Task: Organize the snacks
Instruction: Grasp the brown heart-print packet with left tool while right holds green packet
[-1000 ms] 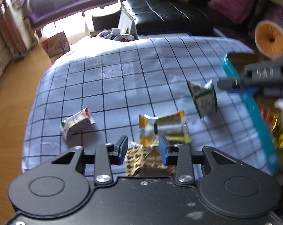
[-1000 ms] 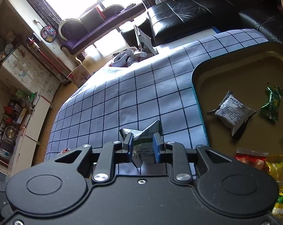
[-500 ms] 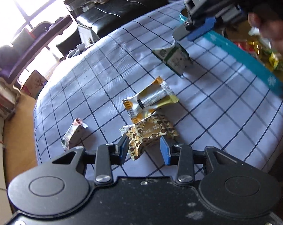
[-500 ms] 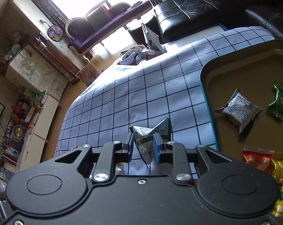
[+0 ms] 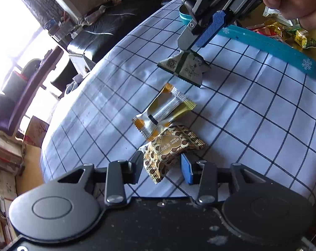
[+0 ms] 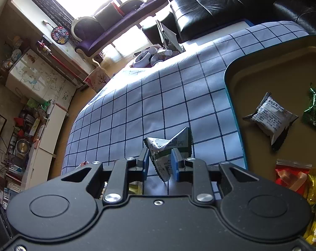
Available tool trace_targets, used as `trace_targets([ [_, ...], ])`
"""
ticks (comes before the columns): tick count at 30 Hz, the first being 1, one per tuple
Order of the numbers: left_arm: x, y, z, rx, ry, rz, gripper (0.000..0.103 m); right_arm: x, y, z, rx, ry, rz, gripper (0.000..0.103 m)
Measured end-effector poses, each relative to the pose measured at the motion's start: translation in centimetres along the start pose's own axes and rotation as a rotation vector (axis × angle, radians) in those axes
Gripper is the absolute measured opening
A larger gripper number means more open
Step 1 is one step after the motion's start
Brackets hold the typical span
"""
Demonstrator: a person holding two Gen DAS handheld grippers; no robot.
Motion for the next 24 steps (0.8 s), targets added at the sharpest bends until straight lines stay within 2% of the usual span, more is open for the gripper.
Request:
trace_targets([
  [10,1.1,2.6,-1.6,0.033,-0.027,-0.098,0.044,0.1,0.0,0.0,-0.008,0.006,0.001,0.035],
  [13,0.9,3.3,-2.0,0.038,-0.043,-0.094,0.044,0.2,0.0,0.0,-0.007,0.008,-0.002,0.035],
  [19,-0.3,4.2,-2.7,0.045,-0.130,-0.014,0.046,0.3,0.1,0.0,-0.010,0.011,-0.005,0.035],
  [24,-1.5,4.8,-3.8,0.050,-0.213,0.123,0.046,0.4,0.2,0.0,-0.006,0.012,-0.011,0.035],
])
Point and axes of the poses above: each gripper's, at about its wrist camera, not at the fingertips, and z roughly against the way its jaws point, x to its right, y to its top, the point moved 10 cm from there along -z, roughly the way its jaws point, and after that the axes turned 6 degrees about -y, right-handed, at the moved point
